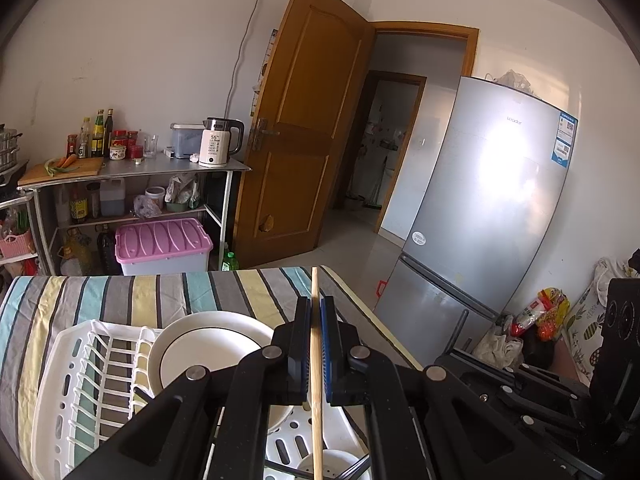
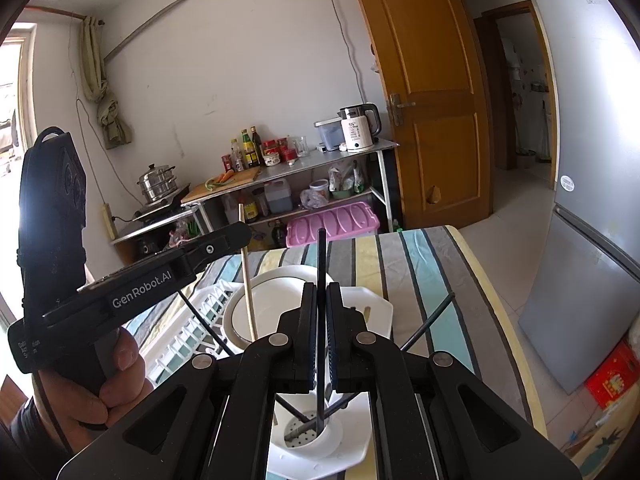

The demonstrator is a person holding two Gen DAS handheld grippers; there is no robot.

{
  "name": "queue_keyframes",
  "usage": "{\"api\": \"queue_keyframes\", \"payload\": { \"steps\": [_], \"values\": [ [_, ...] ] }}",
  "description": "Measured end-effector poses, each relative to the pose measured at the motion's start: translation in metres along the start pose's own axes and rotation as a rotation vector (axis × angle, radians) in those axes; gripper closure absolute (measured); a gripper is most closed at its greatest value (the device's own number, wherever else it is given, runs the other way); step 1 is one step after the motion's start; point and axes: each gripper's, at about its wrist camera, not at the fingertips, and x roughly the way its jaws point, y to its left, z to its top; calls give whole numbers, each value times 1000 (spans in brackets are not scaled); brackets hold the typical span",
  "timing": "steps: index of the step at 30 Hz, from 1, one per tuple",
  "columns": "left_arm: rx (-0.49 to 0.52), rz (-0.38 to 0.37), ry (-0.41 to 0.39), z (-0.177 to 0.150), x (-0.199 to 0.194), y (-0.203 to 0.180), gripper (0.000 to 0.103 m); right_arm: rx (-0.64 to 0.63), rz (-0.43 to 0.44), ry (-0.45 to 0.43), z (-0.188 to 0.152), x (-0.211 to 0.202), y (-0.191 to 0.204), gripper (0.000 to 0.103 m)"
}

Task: Organize utensils
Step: 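Lower both chopsticks into the white cup and open both tools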

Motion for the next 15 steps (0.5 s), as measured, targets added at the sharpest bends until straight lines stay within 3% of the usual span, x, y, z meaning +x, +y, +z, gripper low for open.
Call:
{"api": "queue_keyframes", "payload": {
  "steps": [9, 15],
  "values": [
    [6, 37, 125, -41, 27, 8, 98, 9, -20, 9, 1, 3, -9, 99],
    [8, 62, 127, -44, 26, 11, 97, 28, -42, 37, 0, 6, -20, 97]
  ]
}}
